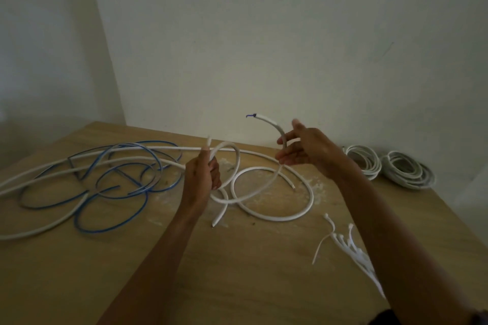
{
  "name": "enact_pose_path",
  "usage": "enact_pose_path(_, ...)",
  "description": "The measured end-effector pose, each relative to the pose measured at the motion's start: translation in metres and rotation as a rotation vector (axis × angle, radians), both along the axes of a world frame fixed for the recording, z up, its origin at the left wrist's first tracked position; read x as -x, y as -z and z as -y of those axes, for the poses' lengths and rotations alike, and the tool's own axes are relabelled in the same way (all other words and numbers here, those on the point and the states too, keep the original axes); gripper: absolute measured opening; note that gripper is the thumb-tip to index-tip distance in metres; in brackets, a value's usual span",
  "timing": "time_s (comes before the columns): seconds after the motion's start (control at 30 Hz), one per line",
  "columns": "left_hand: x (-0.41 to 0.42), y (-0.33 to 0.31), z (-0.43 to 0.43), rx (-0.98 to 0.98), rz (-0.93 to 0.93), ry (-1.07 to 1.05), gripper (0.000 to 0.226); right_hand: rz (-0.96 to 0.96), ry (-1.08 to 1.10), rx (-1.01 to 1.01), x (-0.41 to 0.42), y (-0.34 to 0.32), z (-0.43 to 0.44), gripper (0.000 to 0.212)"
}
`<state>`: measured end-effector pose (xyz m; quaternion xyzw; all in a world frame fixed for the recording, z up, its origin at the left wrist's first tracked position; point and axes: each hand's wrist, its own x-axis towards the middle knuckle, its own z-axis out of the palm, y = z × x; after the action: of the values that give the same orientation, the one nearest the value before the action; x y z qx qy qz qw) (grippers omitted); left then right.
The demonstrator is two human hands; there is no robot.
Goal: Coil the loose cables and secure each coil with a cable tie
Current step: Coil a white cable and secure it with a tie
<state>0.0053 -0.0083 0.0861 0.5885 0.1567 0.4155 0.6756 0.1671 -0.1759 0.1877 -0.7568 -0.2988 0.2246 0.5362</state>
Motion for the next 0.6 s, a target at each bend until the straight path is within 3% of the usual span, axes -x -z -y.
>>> enact_pose_path(0.07,0.000,0.004,0.000,-0.195,-0.030,0.005,0.051,-0.216,0.000,-0.125,-0.003,-0.002,0.000,0.063)
enact_pose_path(0.23,-0.003,0.015,0.006,-0.731,-0.144,-0.071,0.045,-0.738,0.007,-0.423,-0.009,0.019,-0.012,0.019)
enact_pose_path(0.3,-0.004,0.021,0.002,-0.802,-0.177,-0.135,0.043,-0.971,-0.045,-0.381,-0.016,0.034,-0.009,0.020)
enact_pose_path(0.37,-0.004,0.022,-0.003,-0.766,-0.176,-0.210,0.035,-1.068,-0.117,-0.294,-0.025,0.047,-0.004,0.028)
enact_pose_path(0.43,-0.006,0.024,-0.009,-0.674,-0.194,-0.267,0.032,-1.067,-0.131,-0.284,-0.022,0.048,-0.001,0.031)
enact_pose_path(0.5,-0.009,0.022,-0.007,-0.504,-0.185,-0.191,0.044,-0.954,-0.066,-0.395,-0.004,0.040,-0.004,0.032)
enact_pose_path(0.53,-0.010,0.019,-0.004,-0.437,-0.163,-0.129,0.051,-0.830,-0.025,-0.447,0.010,0.034,-0.008,0.033)
enact_pose_path(0.6,-0.012,0.010,0.007,-0.314,-0.121,0.025,0.056,-0.362,0.046,-0.479,0.041,0.030,-0.013,0.035)
